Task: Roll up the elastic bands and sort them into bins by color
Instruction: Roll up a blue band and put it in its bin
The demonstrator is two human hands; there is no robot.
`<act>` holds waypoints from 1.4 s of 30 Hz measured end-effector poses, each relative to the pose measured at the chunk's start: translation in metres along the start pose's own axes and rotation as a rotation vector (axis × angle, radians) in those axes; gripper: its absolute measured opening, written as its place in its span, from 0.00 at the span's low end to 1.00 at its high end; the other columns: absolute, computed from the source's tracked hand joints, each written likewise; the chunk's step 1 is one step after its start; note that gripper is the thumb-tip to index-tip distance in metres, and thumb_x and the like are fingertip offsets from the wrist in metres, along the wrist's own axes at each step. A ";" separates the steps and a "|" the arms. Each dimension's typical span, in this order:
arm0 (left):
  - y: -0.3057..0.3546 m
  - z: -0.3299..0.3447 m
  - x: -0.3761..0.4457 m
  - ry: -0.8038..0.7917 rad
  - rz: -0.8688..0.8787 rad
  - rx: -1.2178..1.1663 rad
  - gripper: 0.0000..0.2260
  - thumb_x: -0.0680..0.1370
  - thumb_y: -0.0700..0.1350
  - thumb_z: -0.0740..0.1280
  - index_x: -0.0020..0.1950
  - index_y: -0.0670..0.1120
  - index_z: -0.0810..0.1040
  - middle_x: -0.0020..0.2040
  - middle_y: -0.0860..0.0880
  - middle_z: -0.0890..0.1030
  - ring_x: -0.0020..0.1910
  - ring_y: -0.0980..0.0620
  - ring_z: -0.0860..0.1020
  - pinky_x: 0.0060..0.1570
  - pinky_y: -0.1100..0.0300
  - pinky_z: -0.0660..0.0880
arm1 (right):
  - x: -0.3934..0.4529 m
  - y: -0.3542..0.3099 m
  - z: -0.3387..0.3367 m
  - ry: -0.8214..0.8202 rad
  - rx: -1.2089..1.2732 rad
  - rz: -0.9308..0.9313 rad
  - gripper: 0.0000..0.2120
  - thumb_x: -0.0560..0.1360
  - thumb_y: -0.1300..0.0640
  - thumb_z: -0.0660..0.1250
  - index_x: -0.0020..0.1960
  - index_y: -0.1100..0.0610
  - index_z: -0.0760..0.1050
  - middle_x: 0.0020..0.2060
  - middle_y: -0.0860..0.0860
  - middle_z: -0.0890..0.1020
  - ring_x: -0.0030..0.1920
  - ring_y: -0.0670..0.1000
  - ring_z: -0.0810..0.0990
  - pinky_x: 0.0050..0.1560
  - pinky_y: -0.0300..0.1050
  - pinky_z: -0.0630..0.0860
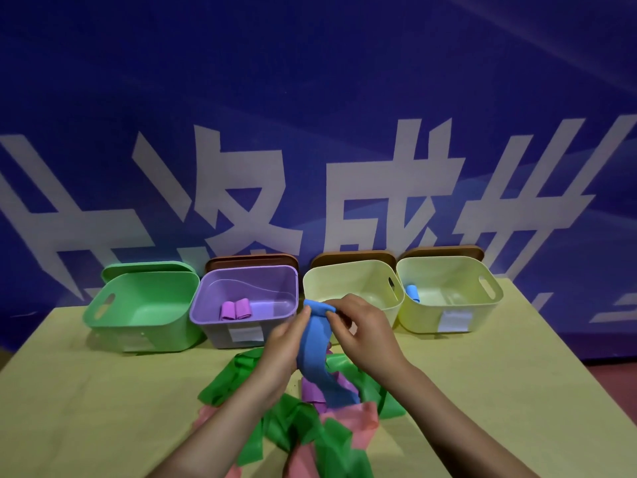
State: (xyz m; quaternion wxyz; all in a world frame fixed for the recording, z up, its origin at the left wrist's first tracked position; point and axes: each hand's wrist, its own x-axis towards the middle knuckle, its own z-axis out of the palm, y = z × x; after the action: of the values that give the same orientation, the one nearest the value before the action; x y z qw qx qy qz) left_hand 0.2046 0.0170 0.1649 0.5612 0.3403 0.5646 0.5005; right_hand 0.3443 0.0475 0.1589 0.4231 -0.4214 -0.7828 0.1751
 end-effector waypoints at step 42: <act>-0.016 0.011 -0.002 -0.082 -0.045 0.078 0.12 0.81 0.44 0.59 0.52 0.45 0.82 0.52 0.37 0.82 0.54 0.40 0.79 0.54 0.48 0.73 | -0.020 0.010 -0.012 -0.033 0.066 0.139 0.12 0.73 0.47 0.60 0.46 0.54 0.77 0.35 0.42 0.71 0.35 0.45 0.71 0.37 0.36 0.66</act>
State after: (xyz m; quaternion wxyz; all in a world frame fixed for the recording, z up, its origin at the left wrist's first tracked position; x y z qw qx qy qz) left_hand 0.2187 0.0132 0.1514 0.5812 0.3692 0.5677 0.4512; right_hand 0.3648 0.0360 0.1485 0.4108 -0.4575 -0.7523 0.2366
